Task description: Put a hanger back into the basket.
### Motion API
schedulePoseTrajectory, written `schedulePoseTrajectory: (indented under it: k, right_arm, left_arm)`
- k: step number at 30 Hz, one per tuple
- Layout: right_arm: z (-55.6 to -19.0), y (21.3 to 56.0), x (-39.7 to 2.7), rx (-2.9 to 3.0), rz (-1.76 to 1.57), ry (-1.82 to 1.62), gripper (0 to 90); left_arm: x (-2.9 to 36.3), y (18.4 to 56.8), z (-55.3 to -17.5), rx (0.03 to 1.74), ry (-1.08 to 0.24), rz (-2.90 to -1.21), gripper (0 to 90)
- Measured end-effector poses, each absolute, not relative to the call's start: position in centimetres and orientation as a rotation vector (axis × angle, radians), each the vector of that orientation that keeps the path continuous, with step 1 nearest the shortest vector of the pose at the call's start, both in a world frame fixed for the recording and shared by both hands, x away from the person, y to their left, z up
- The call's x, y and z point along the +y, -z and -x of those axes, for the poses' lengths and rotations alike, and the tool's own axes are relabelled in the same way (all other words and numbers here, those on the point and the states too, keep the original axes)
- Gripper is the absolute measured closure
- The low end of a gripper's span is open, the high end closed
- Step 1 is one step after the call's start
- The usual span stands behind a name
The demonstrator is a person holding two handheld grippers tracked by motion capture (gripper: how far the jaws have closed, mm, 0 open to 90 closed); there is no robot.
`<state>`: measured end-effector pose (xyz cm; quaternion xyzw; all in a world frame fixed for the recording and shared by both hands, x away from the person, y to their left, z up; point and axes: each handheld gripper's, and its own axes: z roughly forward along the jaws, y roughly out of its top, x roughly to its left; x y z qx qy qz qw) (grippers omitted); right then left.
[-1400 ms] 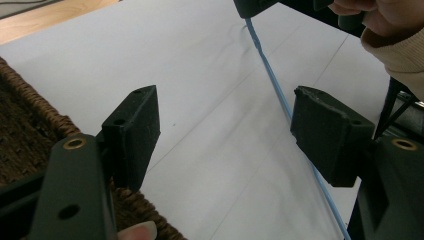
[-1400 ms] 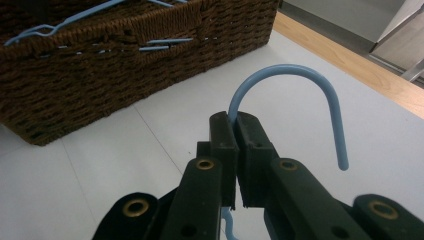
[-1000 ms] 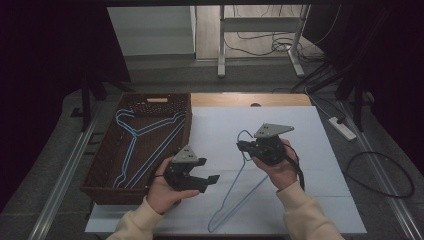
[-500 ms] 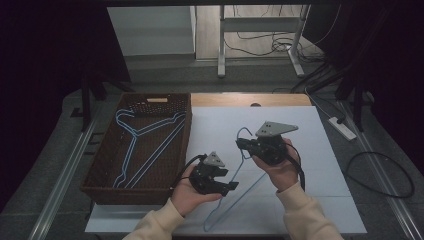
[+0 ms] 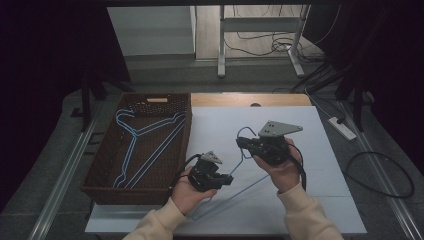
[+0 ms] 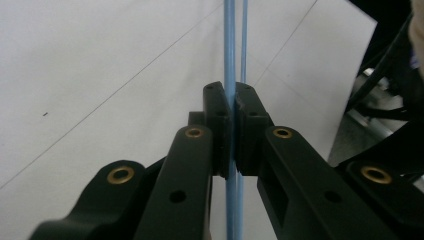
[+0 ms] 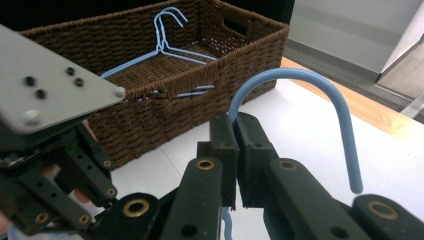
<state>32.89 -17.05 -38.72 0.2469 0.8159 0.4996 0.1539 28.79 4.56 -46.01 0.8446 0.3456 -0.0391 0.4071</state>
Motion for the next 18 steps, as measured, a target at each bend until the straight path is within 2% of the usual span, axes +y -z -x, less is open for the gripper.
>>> schedulePoseTrajectory:
  k: [7, 13, 18]
  right_arm:
    - [-32.5, 38.2, -17.8, 2.284, -0.709, -1.523, 85.4]
    - [-31.4, 37.8, -19.4, 2.248, -0.713, -1.604, 55.0]
    - [-30.4, 38.3, -21.0, 2.219, -0.729, -1.58, 40.0]
  left_arm:
    - [5.3, 44.8, -28.3, 0.868, 0.067, -2.064, 86.1]
    - [6.6, 43.4, -28.0, 0.872, 0.035, -2.004, 86.1]
    - [8.1, 42.1, -27.8, 0.876, 0.021, -1.959, 86.1]
